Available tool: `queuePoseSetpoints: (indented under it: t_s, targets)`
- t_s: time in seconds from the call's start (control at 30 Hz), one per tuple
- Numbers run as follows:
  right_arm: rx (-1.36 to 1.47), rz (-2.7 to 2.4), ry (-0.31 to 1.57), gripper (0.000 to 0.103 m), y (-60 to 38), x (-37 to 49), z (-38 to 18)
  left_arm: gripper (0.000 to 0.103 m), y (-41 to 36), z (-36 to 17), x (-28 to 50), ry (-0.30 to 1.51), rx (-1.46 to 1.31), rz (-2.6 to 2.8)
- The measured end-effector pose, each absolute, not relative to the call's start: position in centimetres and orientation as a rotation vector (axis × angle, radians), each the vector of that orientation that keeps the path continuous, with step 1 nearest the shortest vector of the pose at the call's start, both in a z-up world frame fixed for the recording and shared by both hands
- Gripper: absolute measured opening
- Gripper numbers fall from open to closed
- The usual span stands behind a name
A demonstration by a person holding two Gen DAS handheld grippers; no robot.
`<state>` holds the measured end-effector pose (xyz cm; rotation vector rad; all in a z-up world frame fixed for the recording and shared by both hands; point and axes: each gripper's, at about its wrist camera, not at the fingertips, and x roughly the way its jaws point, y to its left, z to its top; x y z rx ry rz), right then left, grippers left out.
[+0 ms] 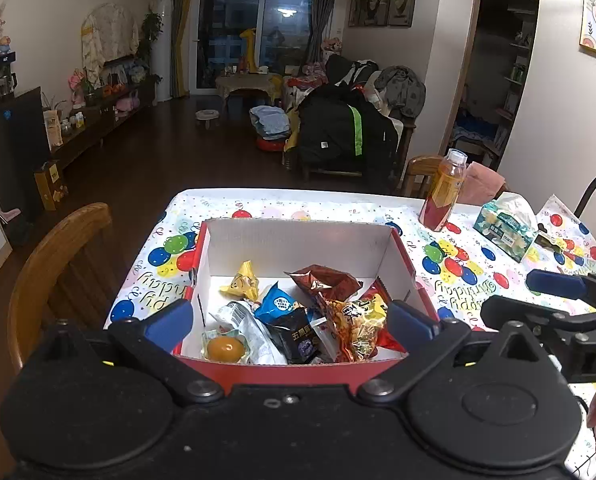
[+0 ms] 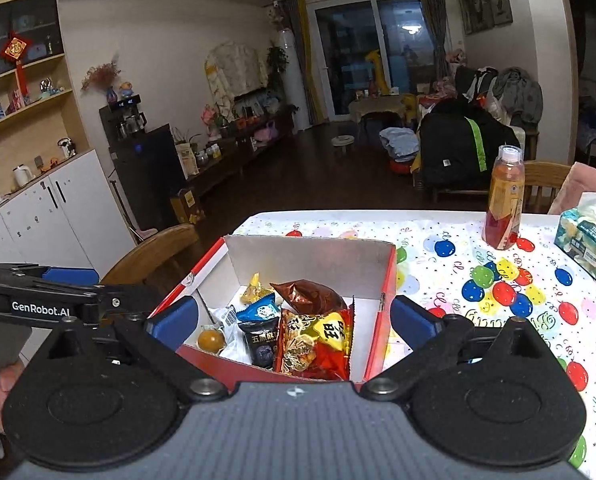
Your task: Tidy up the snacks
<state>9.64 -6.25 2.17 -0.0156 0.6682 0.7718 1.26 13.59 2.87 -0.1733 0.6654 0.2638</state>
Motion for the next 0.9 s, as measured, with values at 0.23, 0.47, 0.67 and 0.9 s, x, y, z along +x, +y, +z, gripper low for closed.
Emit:
queuePoseSetpoints:
  t_s: [0.23, 0.47, 0.67, 0.9]
  targets:
    - [-0.015, 0.771, 0.675, 0.103, -6.6, 9.6, 2.3, 0.103, 12.7, 3.4, 0.9, 0.648, -0.166, 0.262]
    - [-0.012, 0.776, 0.670, 0.103, -6.6, 9.6, 2.7, 0.103, 12.4, 3.9, 0.9, 0.640, -0.164, 0.269]
    - [-0.009, 0.770, 0.662, 0.103, -6.5, 9.6, 3.3, 0.103, 12.3, 4.2, 0.9, 0.634, -0.166, 0.266]
    - [-0.004, 0.766, 0.667, 0.103, -6.2, 9.9, 3.6, 0.103, 12.0, 4.6, 0.4, 0.617, -0.158, 0.260]
